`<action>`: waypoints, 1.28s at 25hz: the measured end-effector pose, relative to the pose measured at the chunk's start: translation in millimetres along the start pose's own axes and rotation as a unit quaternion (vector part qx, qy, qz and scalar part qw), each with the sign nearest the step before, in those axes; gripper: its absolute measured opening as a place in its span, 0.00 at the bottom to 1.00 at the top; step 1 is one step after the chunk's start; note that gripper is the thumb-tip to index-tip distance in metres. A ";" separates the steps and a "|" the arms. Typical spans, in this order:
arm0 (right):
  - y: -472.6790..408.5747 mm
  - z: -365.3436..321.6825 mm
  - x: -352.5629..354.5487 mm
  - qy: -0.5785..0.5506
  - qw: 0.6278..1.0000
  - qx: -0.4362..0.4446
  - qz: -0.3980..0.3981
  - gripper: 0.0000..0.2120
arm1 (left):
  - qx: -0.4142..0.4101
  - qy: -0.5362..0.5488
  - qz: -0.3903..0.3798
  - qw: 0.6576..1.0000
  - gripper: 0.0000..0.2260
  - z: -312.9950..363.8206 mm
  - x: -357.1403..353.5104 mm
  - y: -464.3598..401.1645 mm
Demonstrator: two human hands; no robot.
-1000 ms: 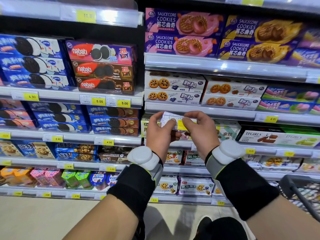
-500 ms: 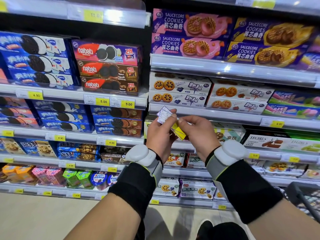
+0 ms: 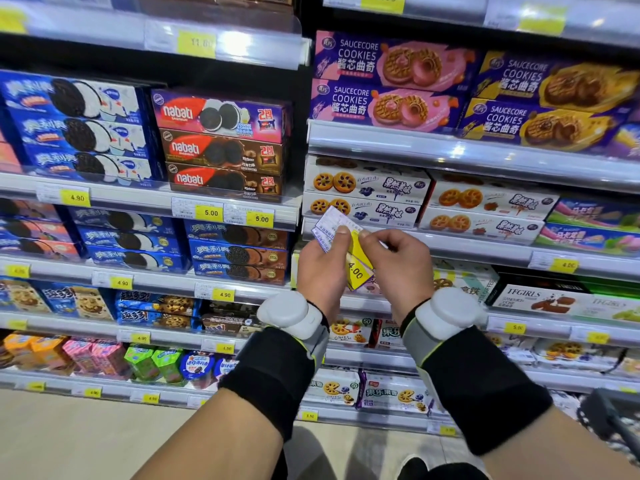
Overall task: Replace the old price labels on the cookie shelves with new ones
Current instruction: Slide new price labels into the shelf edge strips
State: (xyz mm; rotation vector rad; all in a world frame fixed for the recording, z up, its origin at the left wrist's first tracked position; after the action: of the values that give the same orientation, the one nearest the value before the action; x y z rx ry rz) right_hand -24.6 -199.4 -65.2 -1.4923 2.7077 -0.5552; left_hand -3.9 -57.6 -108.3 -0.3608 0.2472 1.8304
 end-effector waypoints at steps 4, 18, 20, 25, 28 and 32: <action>-24.4 -14.9 -2.6 -0.009 1.000 0.011 -0.005 0.05 | -0.083 -0.089 -0.010 0.992 0.12 27.8 -0.8 -14.7; -137.3 -86.3 14.5 0.047 0.992 0.108 0.045 0.05 | -0.306 -0.388 -0.071 0.866 0.01 132.9 -54.0 -83.2; -145.9 -93.7 11.3 0.062 0.988 0.130 0.047 0.04 | -0.357 -0.452 -0.059 0.816 0.06 142.7 -62.2 -88.8; -160.3 -102.6 5.2 0.089 0.981 0.168 0.038 0.08 | -0.435 -0.555 -0.051 0.707 0.20 149.1 -86.4 -96.9; -163.2 -96.3 5.2 0.067 0.983 0.163 0.040 0.06 | -0.445 -0.569 -0.045 0.690 0.25 147.9 -86.2 -102.6; -165.7 -94.3 7.0 0.042 0.986 0.160 0.036 0.06 | -0.441 -0.542 -0.026 0.715 0.25 148.4 -81.1 -103.3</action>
State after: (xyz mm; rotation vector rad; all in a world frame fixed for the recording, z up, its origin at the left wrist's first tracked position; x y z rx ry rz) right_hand 91.4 -256.9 75.0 -1.3124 2.5584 -1.0121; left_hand 98.4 -48.9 61.1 0.1319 -1.4814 1.6898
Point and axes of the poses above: each hand's wrist, its own y-axis away from the middle knuckle, its own x-axis out of the back of the hand, z = x × y, the point moved 10 cm from there along -y, towards the middle knuckle, and after that the axes turned 10 degrees about z, right-handed, at the moved point
